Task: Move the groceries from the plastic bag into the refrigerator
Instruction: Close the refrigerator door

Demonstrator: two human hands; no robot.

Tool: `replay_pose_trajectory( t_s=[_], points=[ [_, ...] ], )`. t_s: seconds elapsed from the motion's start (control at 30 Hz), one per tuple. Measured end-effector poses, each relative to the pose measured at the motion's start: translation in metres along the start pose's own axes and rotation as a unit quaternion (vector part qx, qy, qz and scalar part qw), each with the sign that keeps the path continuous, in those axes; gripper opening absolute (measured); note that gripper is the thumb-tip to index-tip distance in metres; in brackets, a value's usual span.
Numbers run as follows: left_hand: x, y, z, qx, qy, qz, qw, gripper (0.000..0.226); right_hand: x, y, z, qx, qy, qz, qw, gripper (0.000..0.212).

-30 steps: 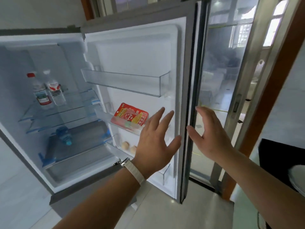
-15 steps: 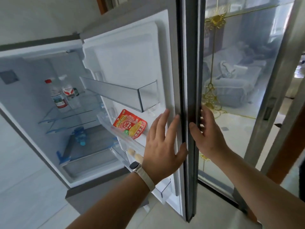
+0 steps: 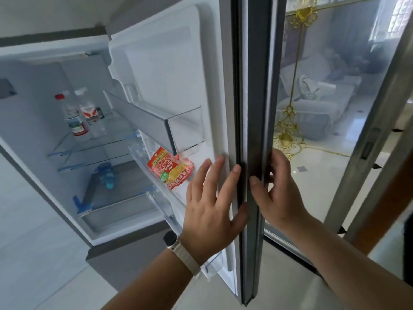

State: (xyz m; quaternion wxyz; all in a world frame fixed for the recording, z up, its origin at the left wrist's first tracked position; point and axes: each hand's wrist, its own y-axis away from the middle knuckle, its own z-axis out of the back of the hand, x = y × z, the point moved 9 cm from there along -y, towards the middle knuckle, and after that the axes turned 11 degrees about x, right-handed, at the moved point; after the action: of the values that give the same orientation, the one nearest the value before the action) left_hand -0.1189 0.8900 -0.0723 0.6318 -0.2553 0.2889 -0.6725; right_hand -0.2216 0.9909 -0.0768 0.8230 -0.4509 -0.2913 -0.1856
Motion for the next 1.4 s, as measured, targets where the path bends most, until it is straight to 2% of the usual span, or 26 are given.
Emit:
replay_pose_trajectory(
  t_s=[0.17,0.5,0.7,0.83,1.03,1.27,1.4],
  points=[
    [0.018,0.024,0.027,-0.011,-0.002,-0.009,1.0,0.061,0.032,0.011,-0.025,-0.008,0.023,0.053,0.998,0.061],
    [0.074,0.092,0.085,-0.045,0.042,-0.011,0.998,0.069,0.09,0.031,-0.106,0.025,0.092,0.067,0.993,0.068],
    [0.118,0.135,0.123,-0.055,0.008,-0.008,0.998,0.075,0.143,0.031,-0.166,0.023,0.136,0.118,0.983,0.066],
    [0.152,0.162,0.148,-0.059,-0.003,0.01,0.998,0.068,0.177,0.031,-0.209,0.005,0.167,0.177,0.97,0.065],
    [0.21,0.199,0.174,-0.022,-0.031,0.061,0.997,0.076,0.207,0.022,-0.278,0.021,0.178,0.181,0.967,0.068],
    [0.265,0.225,0.207,-0.006,-0.063,0.151,0.986,0.068,0.238,-0.001,-0.345,0.046,0.239,0.172,0.955,0.075],
    [0.29,0.232,0.214,0.011,-0.059,0.148,0.987,0.074,0.25,-0.016,-0.376,0.067,0.219,0.204,0.952,0.069]
  ],
)
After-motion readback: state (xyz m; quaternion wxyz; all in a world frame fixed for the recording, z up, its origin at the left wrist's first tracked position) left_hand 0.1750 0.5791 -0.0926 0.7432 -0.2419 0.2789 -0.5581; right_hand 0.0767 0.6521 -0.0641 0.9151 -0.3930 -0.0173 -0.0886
